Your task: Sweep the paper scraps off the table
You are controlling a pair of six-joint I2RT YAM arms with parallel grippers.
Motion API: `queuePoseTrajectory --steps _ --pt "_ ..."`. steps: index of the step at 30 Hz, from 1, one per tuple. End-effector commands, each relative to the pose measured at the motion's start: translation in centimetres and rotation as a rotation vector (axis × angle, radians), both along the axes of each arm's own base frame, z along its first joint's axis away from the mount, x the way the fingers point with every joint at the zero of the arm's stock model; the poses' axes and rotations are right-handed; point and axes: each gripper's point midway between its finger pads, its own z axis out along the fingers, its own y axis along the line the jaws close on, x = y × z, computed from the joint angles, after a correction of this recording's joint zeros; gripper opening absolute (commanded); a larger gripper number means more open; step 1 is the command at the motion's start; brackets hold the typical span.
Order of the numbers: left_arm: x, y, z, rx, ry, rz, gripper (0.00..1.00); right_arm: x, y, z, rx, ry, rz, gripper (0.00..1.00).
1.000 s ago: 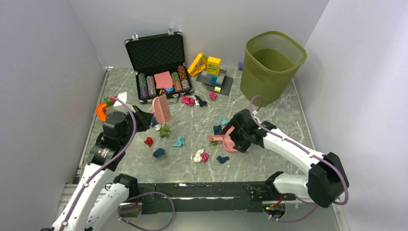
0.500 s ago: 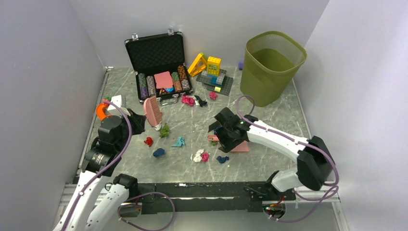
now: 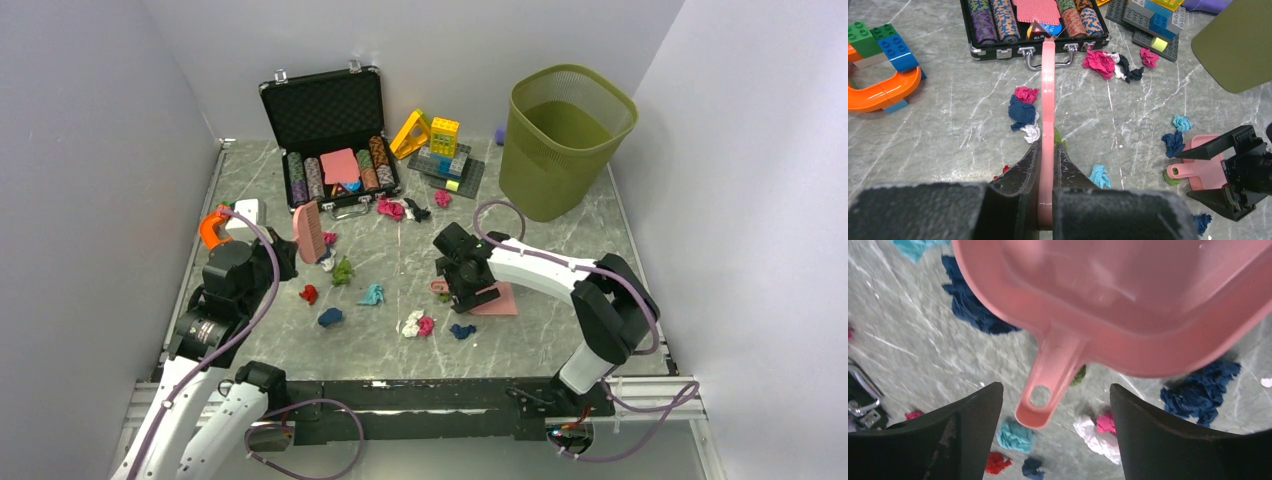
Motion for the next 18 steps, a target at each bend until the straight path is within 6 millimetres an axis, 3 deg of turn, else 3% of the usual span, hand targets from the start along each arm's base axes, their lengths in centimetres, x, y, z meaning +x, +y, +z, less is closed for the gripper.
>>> queuePoseTrajectory --steps 1,4,6,9,12,18 --pt "0.3 0.4 2.0 0.018 -0.064 0.005 0.0 1.9 -0.4 0.0 -0.035 0.0 -0.054 0.76" --pt "0.4 0.3 1.8 0.026 -0.057 0.003 0.0 2.0 -0.9 -0.1 -0.065 0.01 -0.066 0.61" --pt "0.4 0.3 1.8 0.034 -0.057 -0.002 0.0 1.9 -0.9 0.0 -0.056 0.006 -0.08 0.44" --pt "0.3 0.3 1.6 0.036 -0.054 -0.007 0.0 1.9 -1.2 0.4 -0.049 -0.009 -0.091 0.3" --pt "0.3 0.2 1.6 0.032 -0.054 -0.009 0.0 1.6 -1.7 1.5 -0.058 -0.023 -0.097 0.19" --pt "0.2 0.3 1.6 0.034 -0.067 -0.011 0.0 1.5 -4.1 4.4 -0.129 -0.118 -0.057 0.12"
